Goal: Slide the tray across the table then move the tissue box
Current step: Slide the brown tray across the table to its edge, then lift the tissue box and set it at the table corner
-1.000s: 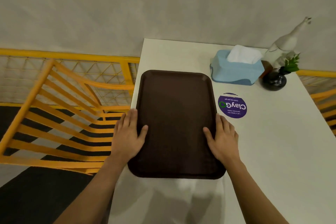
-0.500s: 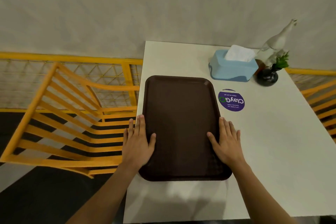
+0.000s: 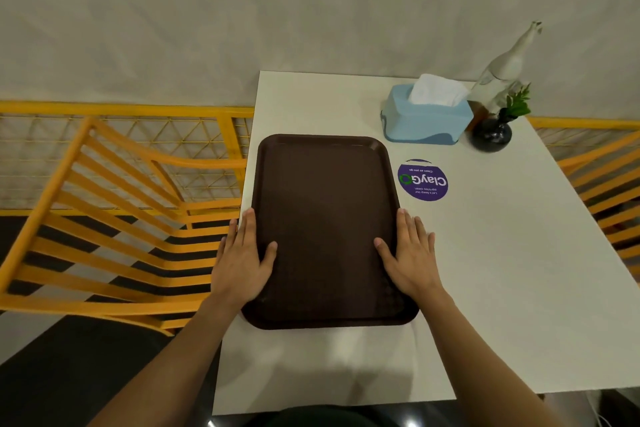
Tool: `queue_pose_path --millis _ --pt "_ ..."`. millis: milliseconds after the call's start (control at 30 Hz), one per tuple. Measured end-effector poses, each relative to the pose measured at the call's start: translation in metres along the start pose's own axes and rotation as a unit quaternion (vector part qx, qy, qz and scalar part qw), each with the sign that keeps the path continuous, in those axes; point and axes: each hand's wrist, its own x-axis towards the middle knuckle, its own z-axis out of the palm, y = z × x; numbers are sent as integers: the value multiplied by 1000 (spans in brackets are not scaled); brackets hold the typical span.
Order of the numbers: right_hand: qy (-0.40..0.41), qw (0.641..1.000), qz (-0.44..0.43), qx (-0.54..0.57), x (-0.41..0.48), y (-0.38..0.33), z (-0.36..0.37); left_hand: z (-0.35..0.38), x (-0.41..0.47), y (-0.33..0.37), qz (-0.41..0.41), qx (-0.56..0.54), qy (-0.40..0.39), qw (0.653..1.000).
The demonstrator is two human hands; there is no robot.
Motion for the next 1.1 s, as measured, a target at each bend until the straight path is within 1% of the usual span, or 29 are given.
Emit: queue_pose_path --millis 267,367,433,533,633,767,900,1100 --pt "-5 1000 6 3 -1 -2 -1 -1 0 0 -5 -3 -6 1000" --pt "-6 1000 6 14 -2 -4 -5 -4 -1 2 -2 -25 -17 1000" --pt "-6 999 7 42 -3 -4 -11 -10 -2 4 -2 -57 -29 998" --pt "29 993 23 113 -6 -3 -28 -23 -4 9 -3 -105 -24 994" --pt "95 986 30 134 -7 3 -46 -40 -1 22 21 -121 4 992" --pt "144 972 24 183 -2 16 -68 -54 15 64 94 -121 38 987" --pt "149 974 4 173 19 35 -91 -52 44 127 157 -124 70 977" --pt "156 972 -18 174 89 74 -129 -21 97 227 176 -168 97 965"
